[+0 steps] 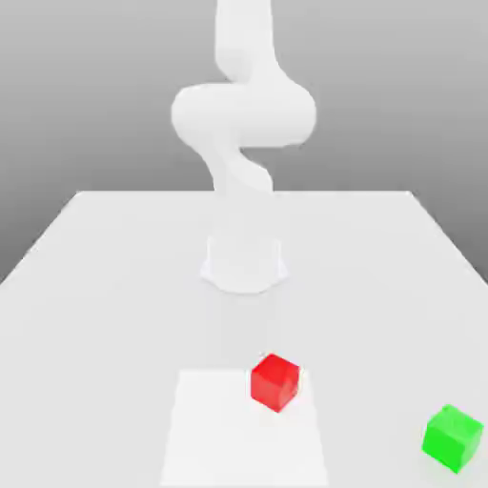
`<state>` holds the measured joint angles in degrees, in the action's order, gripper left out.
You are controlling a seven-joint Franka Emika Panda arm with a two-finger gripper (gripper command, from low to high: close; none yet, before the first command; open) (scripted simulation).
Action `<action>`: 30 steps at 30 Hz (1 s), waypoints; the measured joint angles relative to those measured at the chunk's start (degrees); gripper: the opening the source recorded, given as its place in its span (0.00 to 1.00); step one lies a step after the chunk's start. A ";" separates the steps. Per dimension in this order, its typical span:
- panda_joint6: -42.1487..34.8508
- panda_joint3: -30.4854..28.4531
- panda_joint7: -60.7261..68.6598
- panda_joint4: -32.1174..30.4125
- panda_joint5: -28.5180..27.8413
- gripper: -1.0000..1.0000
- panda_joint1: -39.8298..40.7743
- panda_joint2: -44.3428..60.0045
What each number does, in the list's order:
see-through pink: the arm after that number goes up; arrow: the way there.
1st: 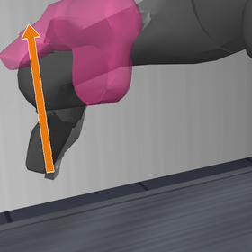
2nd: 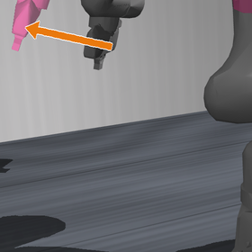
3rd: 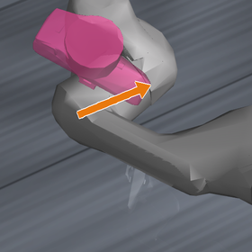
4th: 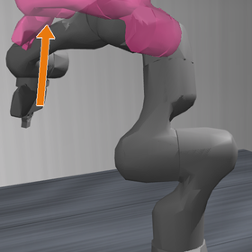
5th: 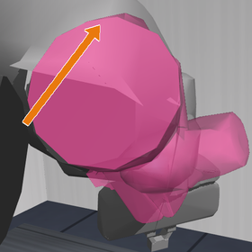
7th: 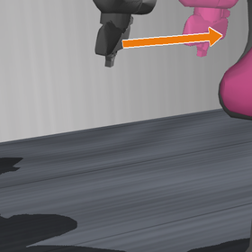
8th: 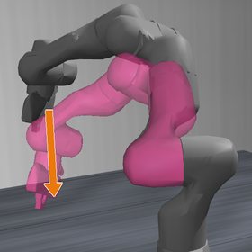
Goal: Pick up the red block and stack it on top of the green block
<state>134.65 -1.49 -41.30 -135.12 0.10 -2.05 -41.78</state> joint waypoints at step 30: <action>38.43 -1.99 44.85 -26.78 5.51 0.00 -10.01 53.08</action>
<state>173.08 -3.49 3.55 -161.91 5.61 -12.06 11.30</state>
